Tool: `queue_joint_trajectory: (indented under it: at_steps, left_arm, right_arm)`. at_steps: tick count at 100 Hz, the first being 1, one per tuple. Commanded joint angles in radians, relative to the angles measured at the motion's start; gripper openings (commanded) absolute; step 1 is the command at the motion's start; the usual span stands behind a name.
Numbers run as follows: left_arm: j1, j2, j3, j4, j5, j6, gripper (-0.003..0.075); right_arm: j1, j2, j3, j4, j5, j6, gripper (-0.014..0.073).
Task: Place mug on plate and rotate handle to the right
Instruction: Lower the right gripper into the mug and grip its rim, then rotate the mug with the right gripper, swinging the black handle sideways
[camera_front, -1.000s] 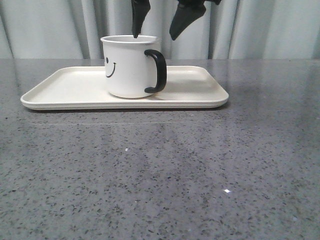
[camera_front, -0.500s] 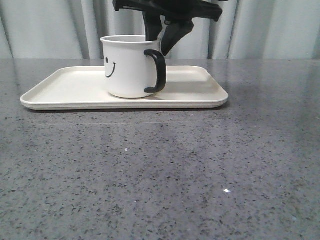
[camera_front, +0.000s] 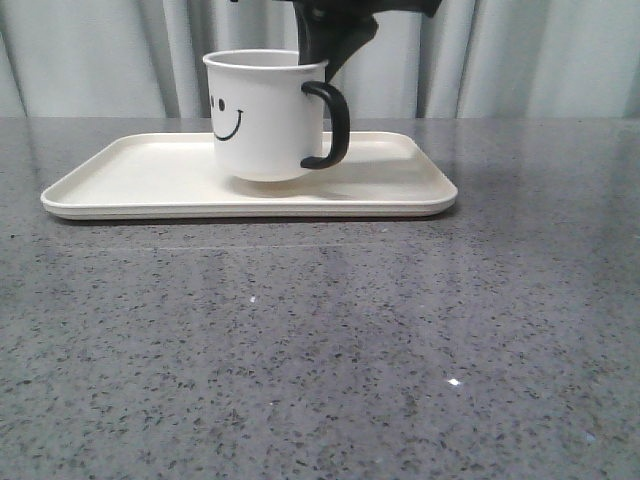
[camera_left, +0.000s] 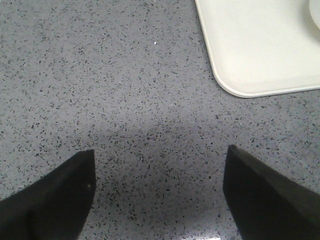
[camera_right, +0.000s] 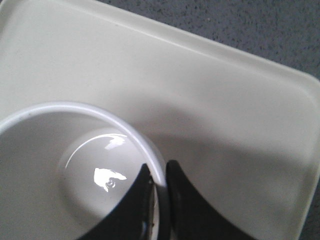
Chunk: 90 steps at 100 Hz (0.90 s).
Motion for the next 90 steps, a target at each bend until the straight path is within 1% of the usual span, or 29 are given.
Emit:
queue_joint_trajectory:
  at_steps: [1,12,14,22,25,35,38,46,56,62,74,90]
  left_arm:
    - [0.001,-0.01,-0.027,-0.013,-0.06,-0.01,0.0514]
    - [0.001,-0.01,-0.027,-0.013,-0.06,-0.01,0.0514]
    - [0.001,-0.01,-0.027,-0.013,-0.06,-0.01,0.0514]
    - [0.001,-0.01,-0.027,-0.013,-0.06,-0.01,0.0514]
    - [0.001,-0.01,-0.027,-0.013,-0.06,-0.01,0.0514]
    - [0.001,-0.01,-0.027,-0.013,-0.06,-0.01,0.0514]
    - [0.001,-0.01,-0.027,-0.013,-0.06,-0.01,0.0514]
    - [0.001,-0.01,-0.027,-0.013,-0.06,-0.01,0.0514]
    - [0.001,-0.01,-0.027,-0.013,-0.06,-0.01,0.0514]
    - [0.001,-0.01,-0.027,-0.013,-0.06,-0.01,0.0514]
    - [0.001,-0.01,-0.027,-0.013,-0.06,-0.01,0.0514]
    - [0.001,-0.01,-0.027,-0.013,-0.06,-0.01,0.0514]
  right_arm:
    - [0.002,-0.057,-0.073,0.0,-0.001,-0.119,-0.0064]
    - [-0.002,-0.057,-0.114,0.05,0.032,-0.309,-0.0061]
    - [-0.004,-0.057,-0.123,0.077,0.042,-0.365,-0.0061]
    - [-0.02,-0.057,-0.145,0.177,0.07,-0.501,-0.0061]
    - [-0.029,-0.057,-0.151,0.237,0.082,-0.561,-0.0061]
    - [-0.074,-0.048,-0.171,0.394,0.122,-0.704,-0.0061]
    - [-0.086,-0.042,-0.181,0.422,0.14,-0.731,-0.0061]
    - [-0.114,-0.018,-0.217,0.468,0.205,-0.794,-0.0061]
    - [-0.123,0.021,-0.27,0.479,0.3,-0.877,-0.0061]
    - [-0.123,0.05,-0.318,0.479,0.347,-0.904,-0.0061]
    - [-0.123,0.102,-0.388,0.479,0.373,-0.907,-0.0061]
    - [-0.123,0.134,-0.397,0.477,0.377,-0.907,-0.0061]
